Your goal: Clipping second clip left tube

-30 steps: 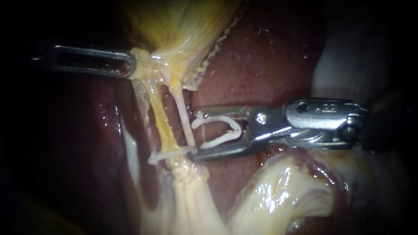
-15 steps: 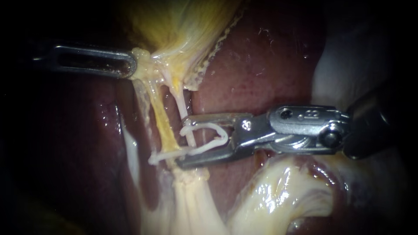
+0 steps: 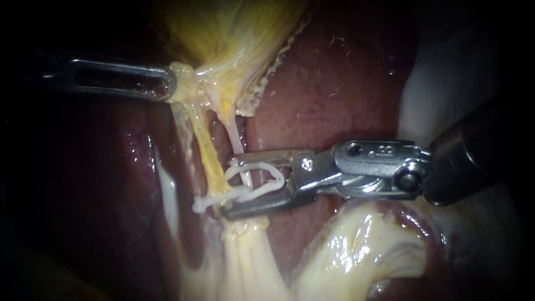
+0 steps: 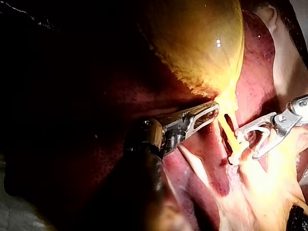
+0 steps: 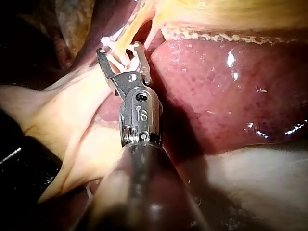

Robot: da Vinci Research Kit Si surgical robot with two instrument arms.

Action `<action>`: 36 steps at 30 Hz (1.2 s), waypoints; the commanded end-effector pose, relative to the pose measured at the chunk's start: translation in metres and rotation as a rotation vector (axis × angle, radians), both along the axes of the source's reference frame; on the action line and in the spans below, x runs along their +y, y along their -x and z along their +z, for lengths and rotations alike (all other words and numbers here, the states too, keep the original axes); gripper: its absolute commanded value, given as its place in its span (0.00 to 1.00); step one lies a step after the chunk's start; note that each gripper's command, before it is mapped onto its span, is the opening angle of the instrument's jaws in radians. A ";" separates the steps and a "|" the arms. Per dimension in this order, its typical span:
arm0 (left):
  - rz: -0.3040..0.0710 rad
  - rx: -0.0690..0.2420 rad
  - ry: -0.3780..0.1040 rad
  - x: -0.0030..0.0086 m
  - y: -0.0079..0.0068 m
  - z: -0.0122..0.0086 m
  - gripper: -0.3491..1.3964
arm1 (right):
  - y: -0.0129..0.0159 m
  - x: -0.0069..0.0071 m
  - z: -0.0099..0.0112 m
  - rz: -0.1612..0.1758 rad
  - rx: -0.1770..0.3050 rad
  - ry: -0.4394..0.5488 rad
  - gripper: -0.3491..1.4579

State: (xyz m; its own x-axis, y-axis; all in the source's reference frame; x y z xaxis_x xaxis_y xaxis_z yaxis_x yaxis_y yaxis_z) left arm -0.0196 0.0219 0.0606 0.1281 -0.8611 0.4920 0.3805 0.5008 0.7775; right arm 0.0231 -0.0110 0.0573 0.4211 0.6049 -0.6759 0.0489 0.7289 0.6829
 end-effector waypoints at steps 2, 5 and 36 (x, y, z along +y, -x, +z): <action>0.000 0.000 0.000 0.0000 0.0000 0.0001 0.00 | -0.0002 -0.0001 0.0004 0.001 -0.001 0.002 0.46; 0.000 0.000 0.000 0.0000 0.0001 0.0001 0.00 | -0.0005 -0.0002 0.0010 0.001 -0.002 0.005 0.46; -0.001 0.001 0.000 0.0000 0.0003 0.0001 0.00 | -0.0048 -0.0008 -0.0010 0.029 0.202 -0.250 0.45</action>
State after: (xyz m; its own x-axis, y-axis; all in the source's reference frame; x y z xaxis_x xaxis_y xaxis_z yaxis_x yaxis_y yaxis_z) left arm -0.0199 0.0219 0.0607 0.1276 -0.8609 0.4925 0.3813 0.5010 0.7769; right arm 0.0280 -0.0119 0.0562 0.2722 0.7736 -0.5722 0.1835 0.5420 0.8201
